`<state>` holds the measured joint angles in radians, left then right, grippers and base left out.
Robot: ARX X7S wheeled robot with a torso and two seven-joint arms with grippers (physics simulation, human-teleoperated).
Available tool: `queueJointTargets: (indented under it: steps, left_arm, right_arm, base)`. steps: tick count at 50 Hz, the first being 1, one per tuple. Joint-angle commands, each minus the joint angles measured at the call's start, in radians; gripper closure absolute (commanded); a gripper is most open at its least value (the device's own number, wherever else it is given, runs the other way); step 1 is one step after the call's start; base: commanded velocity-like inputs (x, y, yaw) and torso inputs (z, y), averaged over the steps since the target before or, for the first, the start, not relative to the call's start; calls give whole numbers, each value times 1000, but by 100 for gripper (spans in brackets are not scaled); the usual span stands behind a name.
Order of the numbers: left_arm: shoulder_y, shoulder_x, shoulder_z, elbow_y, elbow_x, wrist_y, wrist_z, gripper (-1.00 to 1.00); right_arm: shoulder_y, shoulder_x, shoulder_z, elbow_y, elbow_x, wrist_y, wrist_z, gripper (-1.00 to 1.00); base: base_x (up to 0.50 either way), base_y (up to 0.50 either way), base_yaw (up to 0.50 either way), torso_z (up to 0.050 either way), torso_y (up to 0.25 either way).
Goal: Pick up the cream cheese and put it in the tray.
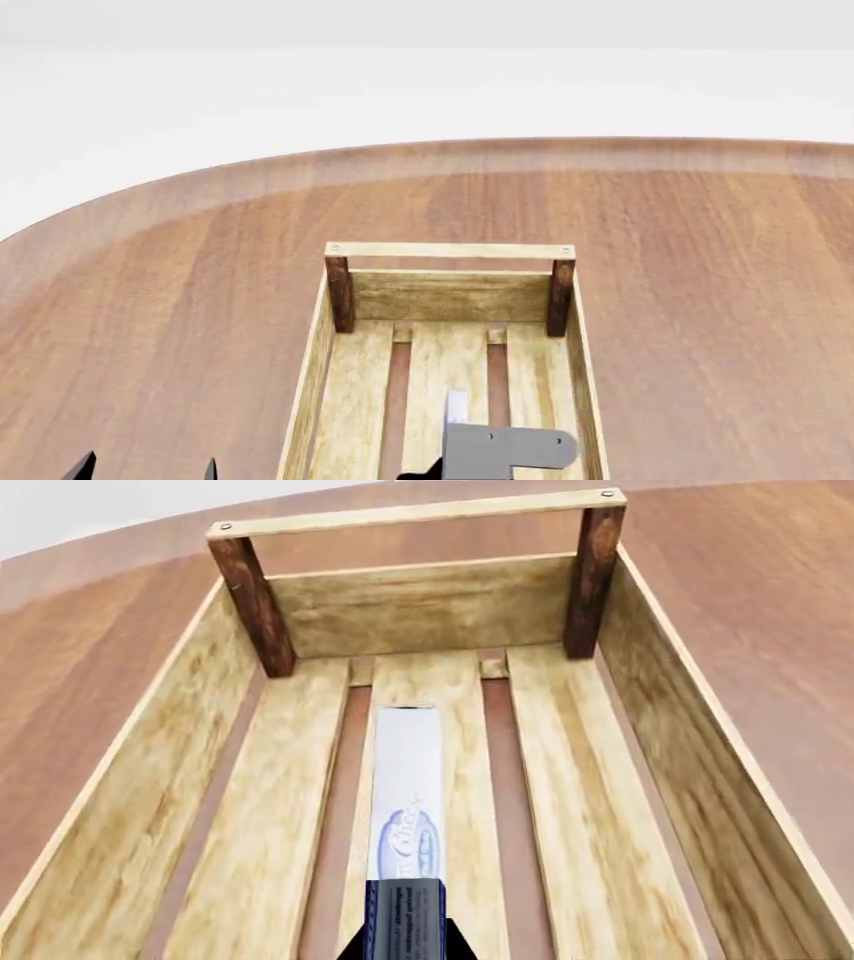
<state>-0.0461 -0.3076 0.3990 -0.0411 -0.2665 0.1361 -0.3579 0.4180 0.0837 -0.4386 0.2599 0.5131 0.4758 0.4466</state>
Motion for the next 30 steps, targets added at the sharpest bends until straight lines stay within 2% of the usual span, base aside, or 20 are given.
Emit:
queueJointTargets:
  steps: [1,13,21,30]
  left_arm:
    - [-3,-1,2,-4,0,2,-3,-100]
    - [-4,-3,5,-3,-4,2,-4,-100]
    - [-4,-4,6,-2,-7,2,-4,-100]
    - [-5,-7,7,0,-10,2,-6,-100]
  right_arm:
    - [67,-38,-9,211,-31,-95,-53,100]
    - [189,-81,-53,540,7,-241,-107,100]
    - [276,-82,-223,695,165,-331,-101,100]
    - [350,-83,-514,828,436,-444,-84,100]
  base:
    - [0,0,0,0,0]
    - [0,0,0,0,0]
    - [0,0,0,0,1]
    - [0,0,0,0,0]
